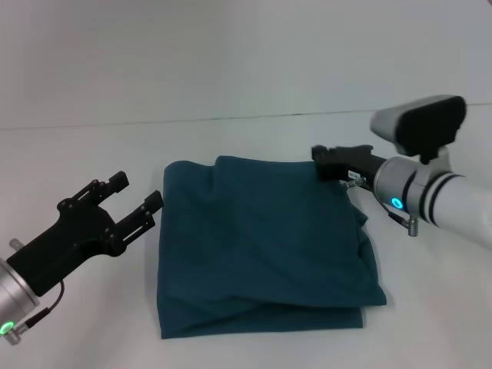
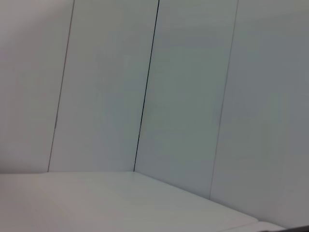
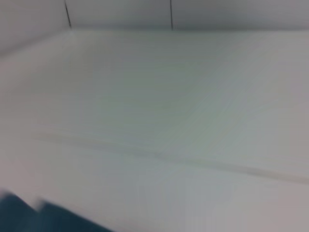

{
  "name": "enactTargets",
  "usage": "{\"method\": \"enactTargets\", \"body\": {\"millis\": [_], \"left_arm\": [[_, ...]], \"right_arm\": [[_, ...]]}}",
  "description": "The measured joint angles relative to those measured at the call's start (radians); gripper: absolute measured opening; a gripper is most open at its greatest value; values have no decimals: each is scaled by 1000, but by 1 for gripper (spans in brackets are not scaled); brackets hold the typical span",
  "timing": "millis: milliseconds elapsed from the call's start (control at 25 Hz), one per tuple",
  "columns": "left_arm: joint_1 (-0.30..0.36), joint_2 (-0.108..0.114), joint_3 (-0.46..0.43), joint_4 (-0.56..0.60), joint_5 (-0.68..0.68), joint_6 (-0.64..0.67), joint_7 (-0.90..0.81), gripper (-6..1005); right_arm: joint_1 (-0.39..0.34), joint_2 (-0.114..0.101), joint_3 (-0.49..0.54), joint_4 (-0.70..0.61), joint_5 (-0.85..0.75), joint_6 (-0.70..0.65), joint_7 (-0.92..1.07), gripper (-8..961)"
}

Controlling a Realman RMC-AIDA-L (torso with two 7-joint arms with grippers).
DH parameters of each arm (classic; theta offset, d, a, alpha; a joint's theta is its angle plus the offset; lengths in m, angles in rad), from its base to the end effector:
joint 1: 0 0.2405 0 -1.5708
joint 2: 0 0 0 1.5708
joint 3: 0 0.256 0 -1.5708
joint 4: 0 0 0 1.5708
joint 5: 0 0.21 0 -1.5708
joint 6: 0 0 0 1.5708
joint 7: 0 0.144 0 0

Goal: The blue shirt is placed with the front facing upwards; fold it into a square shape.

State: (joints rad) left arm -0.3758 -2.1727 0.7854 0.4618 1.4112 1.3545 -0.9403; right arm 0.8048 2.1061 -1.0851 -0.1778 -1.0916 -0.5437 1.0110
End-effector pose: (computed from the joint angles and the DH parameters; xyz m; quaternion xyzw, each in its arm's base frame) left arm -0.2806 0.3131 -0.0276 -0.8366 -0.2181 -0.3783 0.3308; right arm 0.2579 0.4309 -0.0673 -0.8242 0.3490 0.1756 0.4099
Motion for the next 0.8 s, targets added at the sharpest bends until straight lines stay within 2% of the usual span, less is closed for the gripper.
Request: {"method": "enactTargets", "body": {"millis": [120, 280, 520, 800], "left_arm": [[2, 0, 0, 1, 0, 6, 0, 730], [1, 1, 0, 1, 0, 5, 0, 730], [0, 1, 0, 0, 2, 0, 0, 730], [3, -1, 0, 0, 1, -2, 1, 731]], "right_arm": [[-46, 5, -14, -39, 16, -161, -14, 38], [-17, 6, -134, -38, 17, -227, -25, 41], [64, 9, -351, -37, 16, -139, -17, 45], [123, 11, -412, -6, 15, 10, 70, 50]]}}
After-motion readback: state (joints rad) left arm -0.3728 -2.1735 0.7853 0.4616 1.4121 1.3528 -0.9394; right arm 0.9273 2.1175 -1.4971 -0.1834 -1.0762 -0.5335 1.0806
